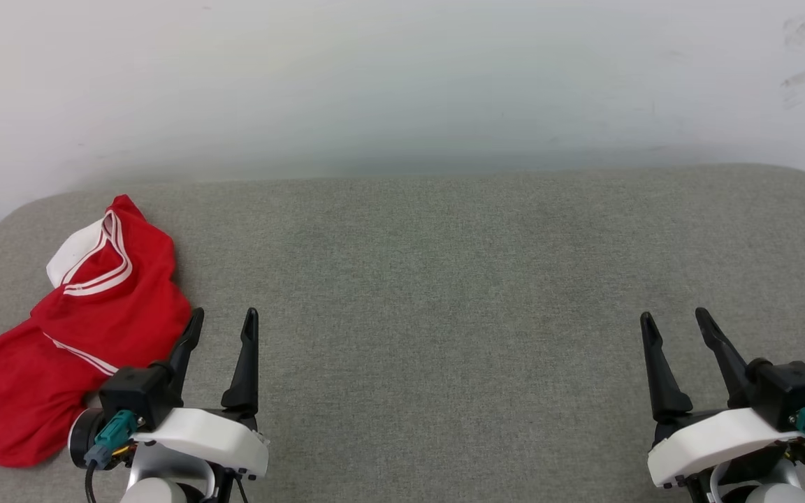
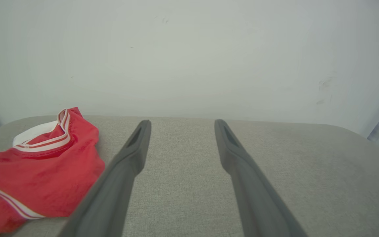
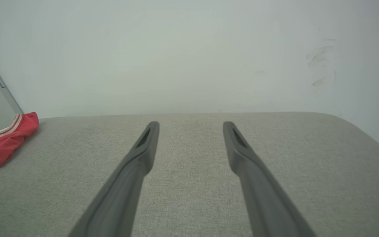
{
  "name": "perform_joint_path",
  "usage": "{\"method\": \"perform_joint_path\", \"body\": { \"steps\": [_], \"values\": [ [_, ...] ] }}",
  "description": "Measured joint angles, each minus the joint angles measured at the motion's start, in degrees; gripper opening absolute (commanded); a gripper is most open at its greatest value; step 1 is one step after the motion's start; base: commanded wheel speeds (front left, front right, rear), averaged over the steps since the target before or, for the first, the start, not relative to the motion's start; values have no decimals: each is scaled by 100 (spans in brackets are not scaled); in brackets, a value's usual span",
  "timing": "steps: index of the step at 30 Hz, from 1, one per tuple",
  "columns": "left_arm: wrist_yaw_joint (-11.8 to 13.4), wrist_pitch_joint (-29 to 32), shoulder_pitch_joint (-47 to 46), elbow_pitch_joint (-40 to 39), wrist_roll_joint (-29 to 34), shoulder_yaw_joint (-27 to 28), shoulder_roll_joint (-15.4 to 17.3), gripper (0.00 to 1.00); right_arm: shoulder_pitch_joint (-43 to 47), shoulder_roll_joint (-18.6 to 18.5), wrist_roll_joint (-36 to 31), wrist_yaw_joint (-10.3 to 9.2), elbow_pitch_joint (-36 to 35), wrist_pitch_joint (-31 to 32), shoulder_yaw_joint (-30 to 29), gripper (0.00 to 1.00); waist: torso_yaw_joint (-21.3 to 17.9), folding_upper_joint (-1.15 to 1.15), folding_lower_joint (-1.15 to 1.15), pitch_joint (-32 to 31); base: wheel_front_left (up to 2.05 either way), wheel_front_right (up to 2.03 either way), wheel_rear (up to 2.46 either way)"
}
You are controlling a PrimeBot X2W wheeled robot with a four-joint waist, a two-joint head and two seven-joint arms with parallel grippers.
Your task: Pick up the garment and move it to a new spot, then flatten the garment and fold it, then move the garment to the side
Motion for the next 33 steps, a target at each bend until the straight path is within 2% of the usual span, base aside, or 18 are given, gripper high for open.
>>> {"method": "perform_joint_path", "body": {
  "steps": [23, 33],
  "values": [
    [-172, -249, -34, 268, 647, 156, -187, 100, 79, 33, -291, 0, -129, -216, -103, 100, 35, 0, 0, -1, 0, 0, 0],
    [-205, -330, -110, 308, 891, 371, -241, 100, 130, 35, -595, 1, -240, -227, -27, 100, 270, 0, 0, 10, 0, 0, 0]
  ]
}}
